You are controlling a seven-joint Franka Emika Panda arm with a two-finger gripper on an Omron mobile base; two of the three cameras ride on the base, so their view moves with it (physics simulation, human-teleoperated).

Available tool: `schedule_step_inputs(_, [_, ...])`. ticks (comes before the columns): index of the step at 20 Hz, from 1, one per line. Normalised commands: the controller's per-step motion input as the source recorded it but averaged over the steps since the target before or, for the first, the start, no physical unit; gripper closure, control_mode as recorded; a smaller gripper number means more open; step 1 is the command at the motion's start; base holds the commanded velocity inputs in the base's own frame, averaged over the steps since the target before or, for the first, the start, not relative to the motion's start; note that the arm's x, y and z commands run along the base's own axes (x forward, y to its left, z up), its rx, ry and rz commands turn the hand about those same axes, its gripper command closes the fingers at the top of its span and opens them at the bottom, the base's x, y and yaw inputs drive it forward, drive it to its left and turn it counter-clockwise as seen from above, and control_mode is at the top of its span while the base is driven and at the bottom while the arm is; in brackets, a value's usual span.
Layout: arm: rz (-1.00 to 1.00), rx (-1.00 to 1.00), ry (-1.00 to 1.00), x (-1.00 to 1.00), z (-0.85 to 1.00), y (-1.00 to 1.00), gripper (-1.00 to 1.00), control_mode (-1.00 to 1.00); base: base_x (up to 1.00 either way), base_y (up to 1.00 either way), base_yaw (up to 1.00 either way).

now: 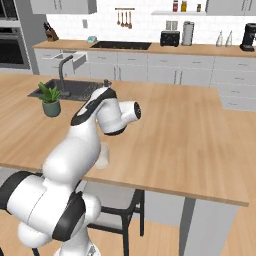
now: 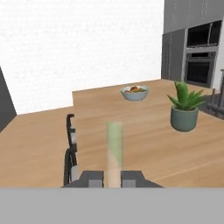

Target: Take a straw from the drawer in front and place it inside the glass cup on the dining counter.

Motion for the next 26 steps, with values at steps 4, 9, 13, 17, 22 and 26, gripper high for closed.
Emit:
schedule_step_inputs(4, [0.10, 0.02, -0.01, 0.28, -0.36, 0.04, 1.00, -1.00, 0.00, 0.00, 0.00])
schedule_step_inputs(9, [0.07, 0.04, 0.00, 0.27, -0.36, 0.00, 1.00, -1.00, 0.00, 0.00, 0.00])
schedule_step_inputs(13, [0.06, 0.05, 0.00, 0.29, -0.33, 0.00, 1.00, -1.00, 0.00, 0.00, 0.00])
schedule_step_inputs(17, [0.06, 0.05, 0.00, 0.38, -0.15, 0.01, 1.00, -1.00, 0.00, 0.00, 0.00])
schedule_step_inputs(22, [0.07, 0.02, -0.07, 0.31, -0.08, 0.00, 1.00, -1.00, 0.00, 0.00, 0.00])
schedule_step_inputs(26, [0.06, 0.00, -0.09, 0.01, -0.14, 0.00, 1.00, -1.00, 0.00, 0.00, 0.00])
